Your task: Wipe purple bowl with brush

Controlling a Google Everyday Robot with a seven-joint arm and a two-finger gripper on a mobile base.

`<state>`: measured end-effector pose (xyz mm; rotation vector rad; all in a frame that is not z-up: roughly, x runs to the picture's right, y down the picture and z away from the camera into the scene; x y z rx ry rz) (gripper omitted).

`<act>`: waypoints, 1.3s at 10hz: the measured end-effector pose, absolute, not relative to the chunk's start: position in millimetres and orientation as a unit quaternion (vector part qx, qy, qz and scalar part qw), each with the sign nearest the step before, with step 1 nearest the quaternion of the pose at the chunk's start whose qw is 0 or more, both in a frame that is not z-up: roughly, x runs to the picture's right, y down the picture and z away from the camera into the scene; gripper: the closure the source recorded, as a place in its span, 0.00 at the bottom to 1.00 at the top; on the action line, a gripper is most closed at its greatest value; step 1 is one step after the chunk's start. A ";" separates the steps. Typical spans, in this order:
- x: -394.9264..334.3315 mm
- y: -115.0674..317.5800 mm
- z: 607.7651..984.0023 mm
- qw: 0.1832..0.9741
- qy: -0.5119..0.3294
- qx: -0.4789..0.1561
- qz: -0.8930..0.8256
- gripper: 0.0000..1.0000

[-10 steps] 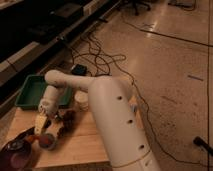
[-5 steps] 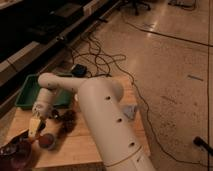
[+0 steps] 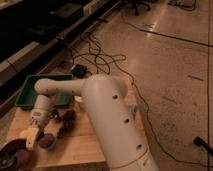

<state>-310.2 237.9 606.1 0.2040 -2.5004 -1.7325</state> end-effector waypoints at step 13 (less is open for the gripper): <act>-303.9 194.0 629.1 0.077 -0.800 0.072 -0.591 1.00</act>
